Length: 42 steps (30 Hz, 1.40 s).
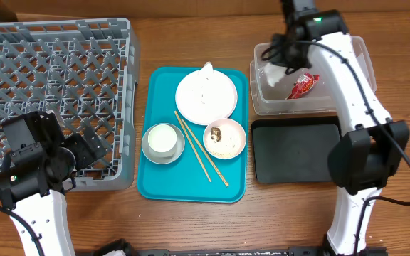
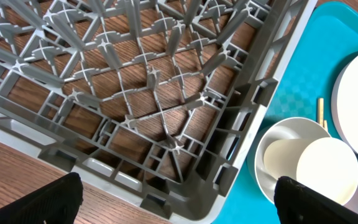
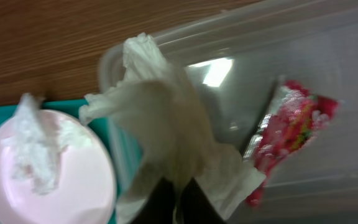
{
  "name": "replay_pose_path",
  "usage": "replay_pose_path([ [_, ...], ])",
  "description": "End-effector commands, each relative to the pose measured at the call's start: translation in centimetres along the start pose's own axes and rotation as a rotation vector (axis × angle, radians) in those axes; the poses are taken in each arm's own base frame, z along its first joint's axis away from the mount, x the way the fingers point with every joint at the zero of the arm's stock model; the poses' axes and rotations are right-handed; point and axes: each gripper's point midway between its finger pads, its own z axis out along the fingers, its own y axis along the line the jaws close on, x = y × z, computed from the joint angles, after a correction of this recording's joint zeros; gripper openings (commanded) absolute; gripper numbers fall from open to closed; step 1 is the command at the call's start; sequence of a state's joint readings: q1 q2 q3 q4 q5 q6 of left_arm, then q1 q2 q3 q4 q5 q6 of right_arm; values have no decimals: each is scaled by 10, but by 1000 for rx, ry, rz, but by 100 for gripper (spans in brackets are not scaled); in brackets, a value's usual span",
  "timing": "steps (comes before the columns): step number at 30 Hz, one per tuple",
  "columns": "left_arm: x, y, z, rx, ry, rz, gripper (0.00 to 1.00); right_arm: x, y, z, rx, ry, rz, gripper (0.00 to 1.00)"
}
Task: Sort waste into correct bins and load items into the dishwasher
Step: 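Return the right gripper to the plate and grasp remaining tissue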
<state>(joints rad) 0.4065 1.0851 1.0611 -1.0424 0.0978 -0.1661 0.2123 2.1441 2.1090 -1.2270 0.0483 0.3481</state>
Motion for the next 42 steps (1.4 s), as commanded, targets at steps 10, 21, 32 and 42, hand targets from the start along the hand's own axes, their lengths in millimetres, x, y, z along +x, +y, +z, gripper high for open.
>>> replay_pose_path([
  [10, -9, -3, -5, 17, -27, -8, 100, 1, 91, -12, -338, -33, -95, 86],
  [21, -8, -3, -5, 17, -26, -8, 100, 37, 179, 35, -220, -154, -285, 91],
  [32, -8, -5, -5, 28, -24, -8, 100, 75, 184, 112, -156, -47, -300, 82],
  [42, -8, -5, -5, 28, -25, -8, 100, 98, 180, 136, -153, 46, -300, 27],
])
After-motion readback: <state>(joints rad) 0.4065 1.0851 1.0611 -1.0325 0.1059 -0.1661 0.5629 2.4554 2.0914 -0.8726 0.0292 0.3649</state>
